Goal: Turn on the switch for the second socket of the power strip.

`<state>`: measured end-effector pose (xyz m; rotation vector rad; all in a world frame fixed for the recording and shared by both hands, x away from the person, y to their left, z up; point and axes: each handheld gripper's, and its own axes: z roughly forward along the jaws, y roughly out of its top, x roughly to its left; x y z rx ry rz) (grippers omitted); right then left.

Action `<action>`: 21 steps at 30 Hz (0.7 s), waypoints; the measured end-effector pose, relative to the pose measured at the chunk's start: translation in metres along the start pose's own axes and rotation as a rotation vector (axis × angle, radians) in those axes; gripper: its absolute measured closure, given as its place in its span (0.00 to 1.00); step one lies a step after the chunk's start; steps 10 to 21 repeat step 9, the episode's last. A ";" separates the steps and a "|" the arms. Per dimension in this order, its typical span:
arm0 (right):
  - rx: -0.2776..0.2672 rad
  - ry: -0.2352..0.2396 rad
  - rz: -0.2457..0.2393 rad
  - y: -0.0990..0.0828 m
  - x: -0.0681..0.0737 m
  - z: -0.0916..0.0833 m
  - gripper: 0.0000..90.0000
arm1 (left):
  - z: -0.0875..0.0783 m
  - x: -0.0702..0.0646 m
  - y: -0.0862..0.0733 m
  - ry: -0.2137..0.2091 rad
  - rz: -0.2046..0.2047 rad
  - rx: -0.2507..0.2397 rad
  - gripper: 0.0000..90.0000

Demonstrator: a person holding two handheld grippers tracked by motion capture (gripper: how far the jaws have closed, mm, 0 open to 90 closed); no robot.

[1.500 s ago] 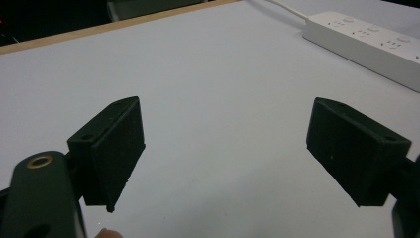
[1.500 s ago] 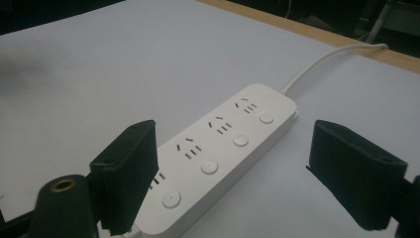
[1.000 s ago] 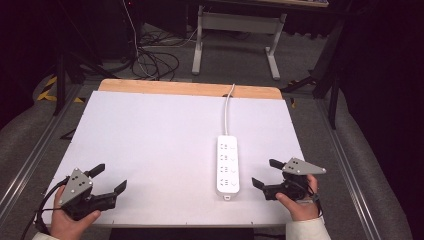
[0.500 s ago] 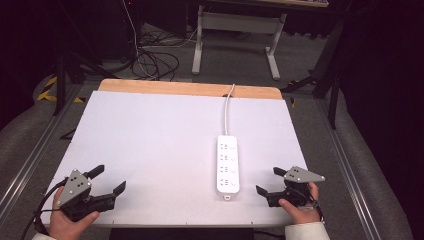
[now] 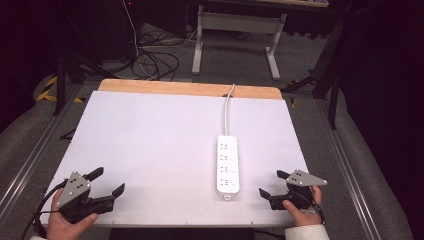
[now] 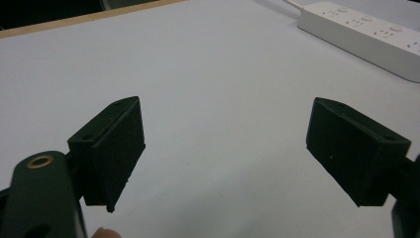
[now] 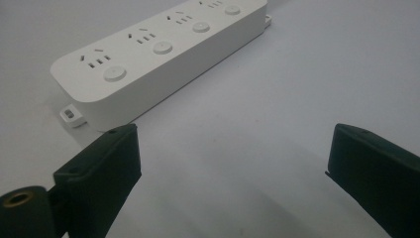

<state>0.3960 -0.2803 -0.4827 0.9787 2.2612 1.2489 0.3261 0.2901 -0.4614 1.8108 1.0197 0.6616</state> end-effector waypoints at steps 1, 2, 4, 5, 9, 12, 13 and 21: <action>-0.002 -0.002 0.002 0.000 0.000 -0.001 0.08 | 0.001 0.000 0.000 0.003 -0.001 -0.004 0.17; -0.004 -0.005 -0.002 0.000 0.000 -0.001 0.08 | 0.002 0.000 0.001 0.007 0.006 -0.001 0.17; -0.002 -0.010 -0.017 0.000 0.000 -0.001 0.08 | 0.002 -0.001 0.001 0.021 0.017 -0.010 0.17; -0.001 -0.013 -0.027 0.000 0.000 -0.001 0.08 | 0.002 -0.001 0.001 0.024 0.026 -0.012 0.17; 0.010 -0.022 -0.051 0.000 0.002 0.000 0.08 | 0.002 -0.001 0.001 0.019 0.032 -0.019 0.17; 0.010 -0.022 -0.051 0.000 0.002 0.000 0.08 | 0.002 -0.001 0.001 0.019 0.032 -0.019 0.17; 0.010 -0.022 -0.051 0.000 0.002 0.000 0.08 | 0.002 -0.001 0.001 0.019 0.032 -0.019 0.17; 0.010 -0.022 -0.051 0.000 0.002 0.000 0.08 | 0.002 -0.001 0.001 0.019 0.032 -0.019 0.17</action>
